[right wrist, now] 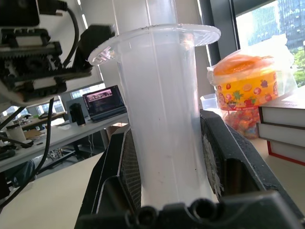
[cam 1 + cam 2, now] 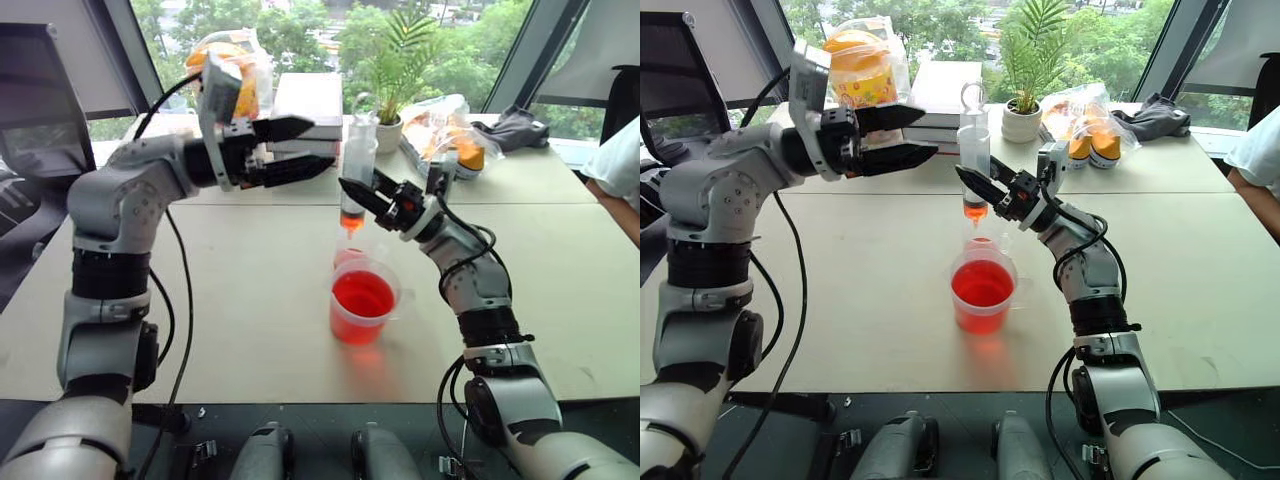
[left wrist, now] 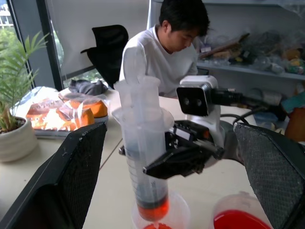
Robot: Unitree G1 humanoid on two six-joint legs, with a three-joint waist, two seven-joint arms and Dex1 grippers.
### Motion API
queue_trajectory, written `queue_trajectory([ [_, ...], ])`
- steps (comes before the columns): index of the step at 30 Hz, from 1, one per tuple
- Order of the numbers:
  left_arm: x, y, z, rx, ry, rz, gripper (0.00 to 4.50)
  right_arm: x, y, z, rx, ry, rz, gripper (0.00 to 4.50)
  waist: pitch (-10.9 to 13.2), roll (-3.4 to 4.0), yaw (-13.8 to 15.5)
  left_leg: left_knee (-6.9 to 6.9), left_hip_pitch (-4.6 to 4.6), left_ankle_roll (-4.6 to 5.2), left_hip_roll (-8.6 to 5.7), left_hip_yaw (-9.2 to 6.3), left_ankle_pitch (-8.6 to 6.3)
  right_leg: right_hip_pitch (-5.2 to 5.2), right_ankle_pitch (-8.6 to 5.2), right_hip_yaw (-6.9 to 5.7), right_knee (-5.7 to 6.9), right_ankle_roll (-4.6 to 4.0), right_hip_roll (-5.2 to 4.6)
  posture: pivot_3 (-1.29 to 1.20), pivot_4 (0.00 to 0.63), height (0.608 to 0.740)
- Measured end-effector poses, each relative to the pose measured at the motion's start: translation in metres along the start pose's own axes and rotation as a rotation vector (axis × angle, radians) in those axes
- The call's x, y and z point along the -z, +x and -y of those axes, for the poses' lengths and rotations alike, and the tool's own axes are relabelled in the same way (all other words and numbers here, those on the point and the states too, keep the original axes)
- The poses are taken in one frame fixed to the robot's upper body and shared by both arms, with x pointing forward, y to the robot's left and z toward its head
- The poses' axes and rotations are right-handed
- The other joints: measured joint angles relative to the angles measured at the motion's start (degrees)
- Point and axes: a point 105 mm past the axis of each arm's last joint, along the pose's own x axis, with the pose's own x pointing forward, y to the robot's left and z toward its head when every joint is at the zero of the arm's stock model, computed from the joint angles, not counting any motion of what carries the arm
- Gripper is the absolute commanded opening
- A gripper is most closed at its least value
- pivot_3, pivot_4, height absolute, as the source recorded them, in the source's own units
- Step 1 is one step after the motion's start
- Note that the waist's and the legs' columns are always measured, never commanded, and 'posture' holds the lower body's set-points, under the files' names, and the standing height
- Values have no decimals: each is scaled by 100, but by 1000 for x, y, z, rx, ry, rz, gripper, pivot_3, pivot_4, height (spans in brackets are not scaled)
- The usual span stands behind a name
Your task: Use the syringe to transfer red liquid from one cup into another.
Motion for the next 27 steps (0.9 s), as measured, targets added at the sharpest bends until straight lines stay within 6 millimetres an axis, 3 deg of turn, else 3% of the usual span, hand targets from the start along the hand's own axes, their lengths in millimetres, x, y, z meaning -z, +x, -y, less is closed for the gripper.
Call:
queue_trajectory([
  [3,-5,16,-8,-7,14,23,4392,1,-2,0,10,-6,-3,1404,0,0,-3,-2,0,0,1,0,0,-1,0,-1,0,0,2,0,150,740],
  [10,9,45,-12,42,-20,-4,4392,4,-7,-2,21,-23,-12,1404,0,0,-18,-5,0,0,2,2,0,-4,0,1,-1,0,6,0,150,740],
  [13,13,51,-14,47,-35,-7,3465,5,-8,-2,29,-25,-15,1404,0,0,-25,-5,0,0,3,1,0,-4,0,1,-1,0,7,0,150,740],
  [20,11,55,-11,86,-37,4,36,3,-9,-4,36,-40,-16,1404,0,0,-20,-6,0,0,2,1,0,-4,0,1,-1,0,6,0,150,740],
  [27,14,55,-9,104,-28,-11,36,6,-11,-5,39,-34,-24,1404,0,0,-16,-6,-1,0,2,1,0,-4,0,2,-1,0,6,0,150,740],
])
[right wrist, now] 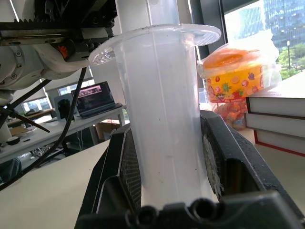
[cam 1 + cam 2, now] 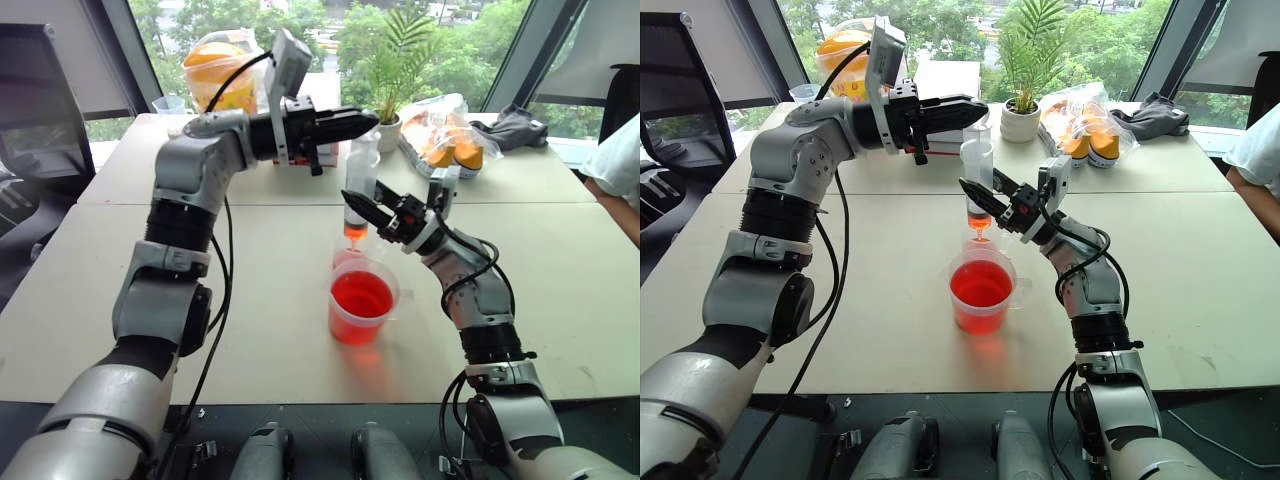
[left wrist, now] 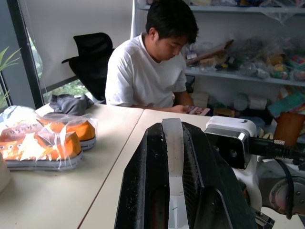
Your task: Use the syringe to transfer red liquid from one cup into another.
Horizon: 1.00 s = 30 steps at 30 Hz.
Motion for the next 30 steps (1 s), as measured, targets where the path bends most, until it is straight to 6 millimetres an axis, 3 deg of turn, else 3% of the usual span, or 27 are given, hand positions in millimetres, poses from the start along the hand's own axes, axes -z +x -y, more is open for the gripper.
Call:
queue_trajectory([
  [19,25,-5,13,-5,43,22,36,-7,-2,-3,-9,-16,-72,1404,0,0,7,1,0,0,0,-1,0,0,0,1,1,0,-3,0,150,740],
  [29,22,-4,14,-26,62,27,36,-11,-1,-1,-13,-20,-88,1404,0,0,8,1,0,0,0,0,0,0,0,1,0,0,-2,0,150,740],
  [30,22,-4,14,-28,63,26,445,-11,0,-1,-13,-20,-88,1404,0,0,8,1,0,0,0,0,0,0,0,0,0,0,-2,0,150,740],
])
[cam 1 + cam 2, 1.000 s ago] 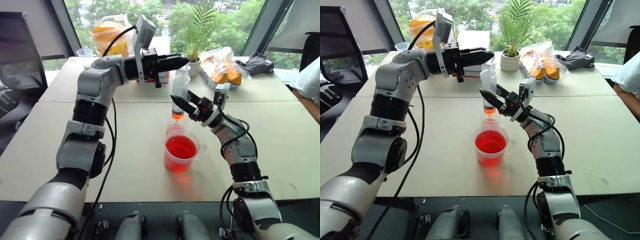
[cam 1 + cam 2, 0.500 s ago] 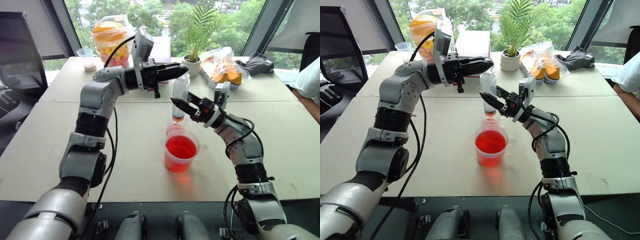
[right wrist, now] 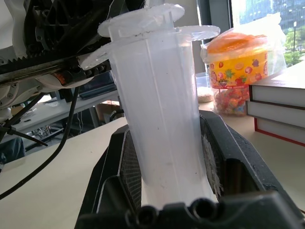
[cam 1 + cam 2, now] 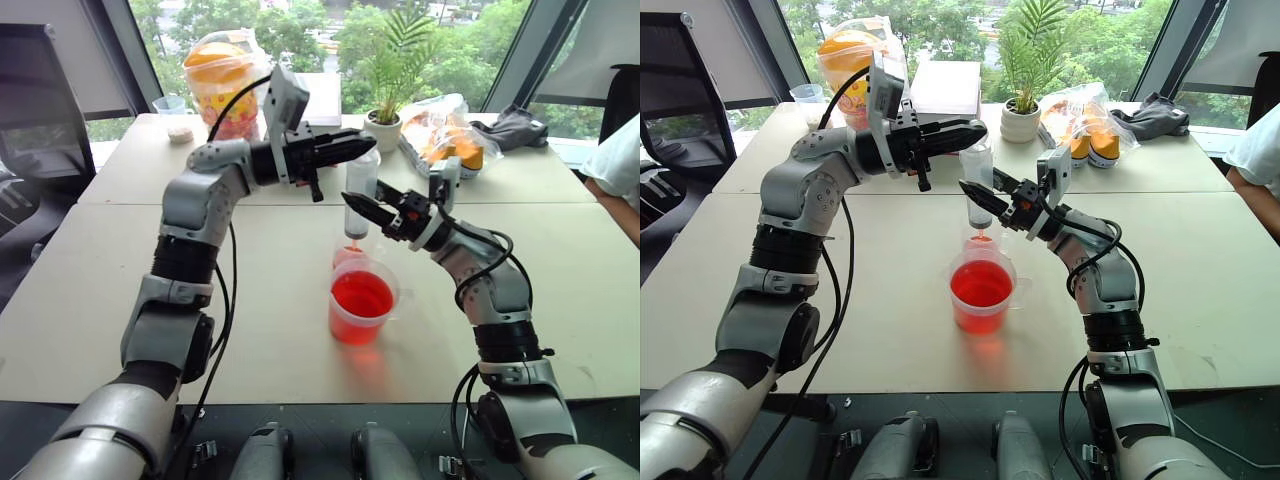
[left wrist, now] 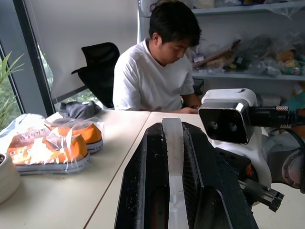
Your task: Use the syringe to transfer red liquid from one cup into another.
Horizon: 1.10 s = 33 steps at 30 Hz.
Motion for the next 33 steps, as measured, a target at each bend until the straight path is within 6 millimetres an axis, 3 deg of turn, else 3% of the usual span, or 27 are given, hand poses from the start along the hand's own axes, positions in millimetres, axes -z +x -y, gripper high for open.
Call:
queue_trajectory([
  [9,-3,-26,-12,-71,-50,-69,4490,-9,2,1,-3,-26,31,1404,0,0,-19,-1,0,0,2,-2,0,-2,0,0,1,0,4,0,150,740],
  [14,-14,-56,-10,-100,0,-121,4490,-10,4,0,-14,-30,33,1404,-1,2,-36,-5,2,0,2,-1,0,-2,0,2,1,0,2,0,150,740],
  [20,25,-84,16,-41,-96,-255,4490,-12,4,3,4,-25,19,1404,0,1,9,-2,0,-3,0,-2,2,-1,0,-1,1,-1,-19,0,150,740],
  [23,22,-85,23,-18,-86,-266,4490,-16,5,5,27,-12,2,1404,0,1,17,-1,-1,-4,-1,-3,2,-1,0,-1,0,-1,-23,0,150,740],
  [26,18,-83,28,1,-79,-258,4490,-41,6,14,93,-8,-4,1404,1,3,5,-2,-1,-4,0,-4,2,-4,0,-1,1,-1,-24,0,150,740],
  [30,19,-82,31,9,-91,-250,4490,-92,1,26,193,26,-11,1404,1,3,1,-10,-2,-4,3,-6,2,-8,-1,1,-1,-3,-29,0,150,740],
  [33,22,-84,33,6,-108,-250,4490,-107,-14,37,297,76,-138,1404,0,2,5,-13,-3,-4,3,-8,1,-7,-2,1,-5,-6,-35,0,150,740],
])
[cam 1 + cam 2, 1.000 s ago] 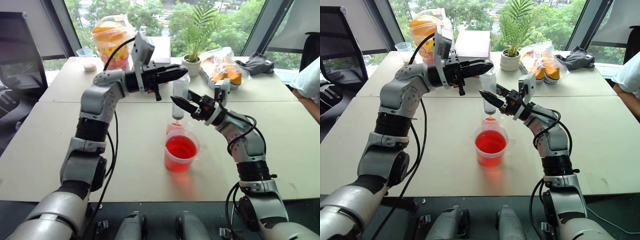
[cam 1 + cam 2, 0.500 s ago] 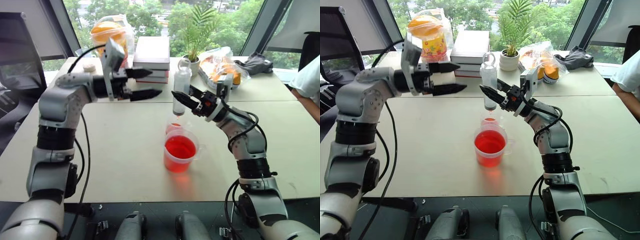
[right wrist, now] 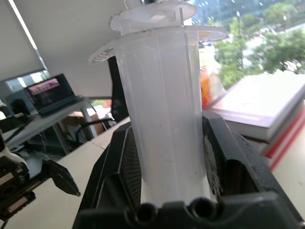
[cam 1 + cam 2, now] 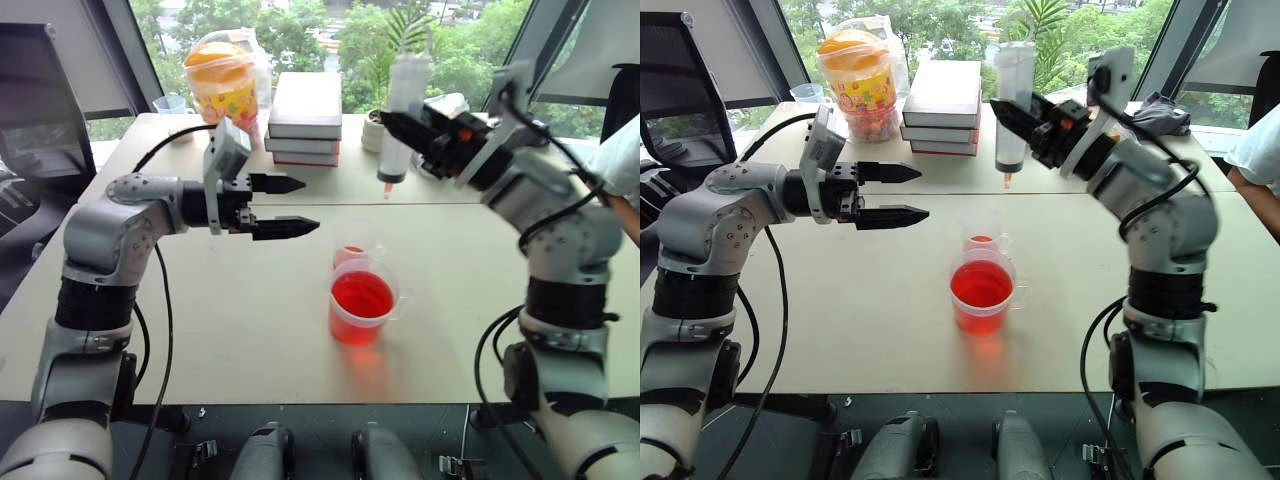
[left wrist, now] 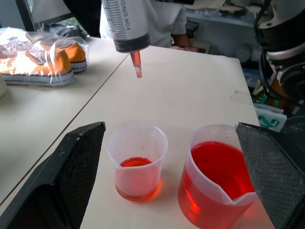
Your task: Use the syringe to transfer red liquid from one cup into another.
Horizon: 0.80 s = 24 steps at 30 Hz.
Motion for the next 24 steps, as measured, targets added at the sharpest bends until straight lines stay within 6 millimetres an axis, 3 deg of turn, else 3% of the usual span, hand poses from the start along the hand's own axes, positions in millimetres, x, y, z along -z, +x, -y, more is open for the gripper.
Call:
queue_trajectory([
  [4,4,-1,2,6,-5,-7,4490,20,-36,43,272,35,-360,1404,-1,-1,5,-5,-3,0,-3,3,-1,1,-10,3,-17,-21,-11,0,150,740],
  [6,7,-1,3,8,-15,-9,4490,33,-46,52,328,70,-455,1404,0,-1,-15,-7,-5,1,-3,6,-1,-1,-9,6,-20,-20,-11,0,150,740],
  [11,6,5,8,34,-7,-1,4490,106,-84,83,483,210,-787,1404,0,0,-13,-11,-7,2,-4,10,-1,-3,0,6,-21,-4,-8,0,150,740],
  [14,6,6,8,29,-4,1,4490,138,-97,88,515,334,-905,1404,3,4,-32,-10,-7,3,-3,17,-1,-5,1,10,-18,-2,1,0,150,740],
  [21,7,6,9,12,6,-4,4490,167,-108,95,572,426,-1000,1404,3,4,-16,-6,-8,4,-3,19,-2,-5,2,3,-17,0,16,0,150,740],
  [23,7,6,10,10,9,-4,4500,172,-109,95,578,435,-1009,2395,3,4,-17,-5,-8,4,-3,20,-2,-5,2,3,-17,0,21,0,150,740],
  [24,6,5,11,9,11,-3,4500,175,-108,95,577,438,-1013,2677,3,4,-17,-4,-8,4,-3,20,-2,-4,2,4,-16,1,22,0,150,740],
])
